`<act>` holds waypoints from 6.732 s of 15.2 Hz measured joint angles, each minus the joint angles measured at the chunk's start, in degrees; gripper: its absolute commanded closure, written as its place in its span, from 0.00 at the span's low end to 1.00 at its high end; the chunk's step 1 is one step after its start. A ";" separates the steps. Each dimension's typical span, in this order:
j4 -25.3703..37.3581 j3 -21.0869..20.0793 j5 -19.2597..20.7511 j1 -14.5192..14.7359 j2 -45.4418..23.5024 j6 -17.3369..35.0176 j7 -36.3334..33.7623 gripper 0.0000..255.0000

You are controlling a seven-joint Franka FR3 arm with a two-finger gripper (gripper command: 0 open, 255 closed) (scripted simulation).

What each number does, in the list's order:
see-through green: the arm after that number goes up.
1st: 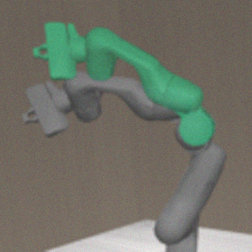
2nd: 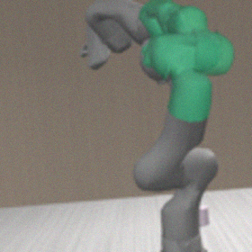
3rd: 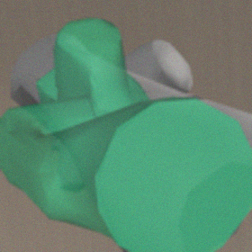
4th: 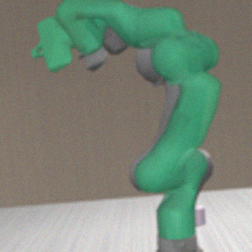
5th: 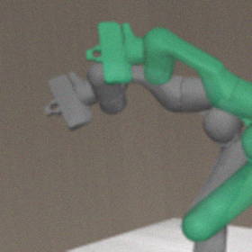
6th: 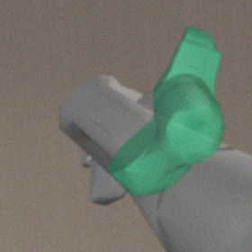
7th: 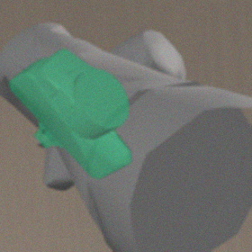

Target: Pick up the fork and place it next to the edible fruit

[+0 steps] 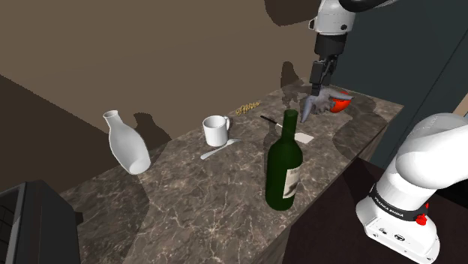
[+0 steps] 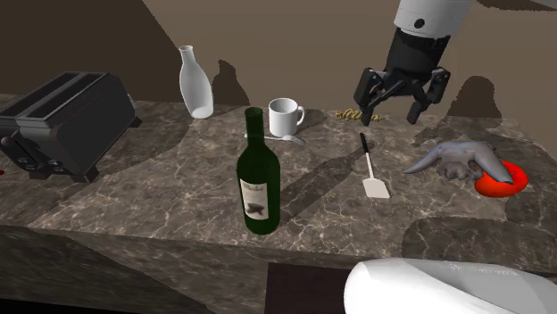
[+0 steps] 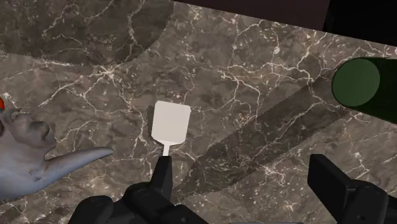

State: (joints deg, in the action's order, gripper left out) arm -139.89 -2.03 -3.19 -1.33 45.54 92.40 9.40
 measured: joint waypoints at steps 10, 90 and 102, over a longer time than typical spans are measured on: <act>1.38 1.04 -0.05 5.57 -14.96 15.26 13.84 0.00; 34.65 -5.95 -2.27 19.00 -52.73 24.90 52.02 1.00; 22.49 -2.91 -4.40 15.78 -39.44 23.12 58.85 1.00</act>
State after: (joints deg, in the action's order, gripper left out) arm -117.41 -4.94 -7.59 14.45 6.10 115.52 68.25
